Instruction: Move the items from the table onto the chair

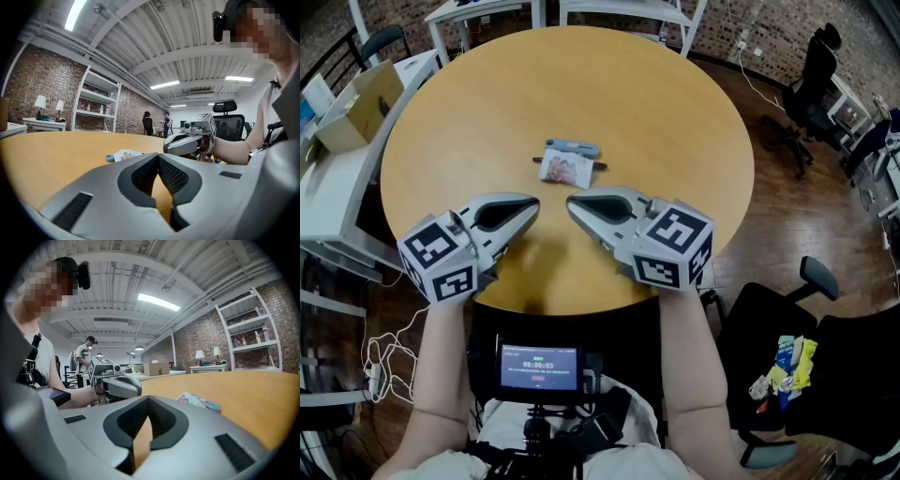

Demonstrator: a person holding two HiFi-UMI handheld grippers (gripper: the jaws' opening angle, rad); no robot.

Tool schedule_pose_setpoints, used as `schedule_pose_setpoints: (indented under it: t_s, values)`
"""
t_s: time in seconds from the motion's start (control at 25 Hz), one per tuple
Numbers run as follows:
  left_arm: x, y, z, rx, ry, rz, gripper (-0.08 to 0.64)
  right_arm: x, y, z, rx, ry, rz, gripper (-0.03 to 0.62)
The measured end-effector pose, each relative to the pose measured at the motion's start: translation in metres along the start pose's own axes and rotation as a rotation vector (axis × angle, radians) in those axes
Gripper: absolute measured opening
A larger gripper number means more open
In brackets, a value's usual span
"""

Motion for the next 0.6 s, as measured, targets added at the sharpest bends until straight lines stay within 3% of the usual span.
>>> schedule_pose_setpoints:
  t_s: [0.24,0.44,0.6]
  values:
    - [-0.002,0.003,0.005,-0.003,-0.050,0.034,0.008,0.003,0.002,0.009,0.040,-0.019,0.060,0.012]
    - [-0.002,0.007,0.004,0.004,-0.046,0.040,0.008,0.011,0.021,0.015,-0.171,-0.167,0.147,0.120]
    - [-0.007,0.006,0.005,0.003,-0.048,0.039,0.008,0.024,0.041,0.010,-0.356,-0.258,0.182,0.137]
Point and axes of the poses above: the fingertips, and each gripper's own axes: x forward along the fingers, y to its right, z out of its underside, the point moved 1 cm from there along -x, backward along the fingers, and after that the axes turned 11 degrees about z, right-handed, at the moved point
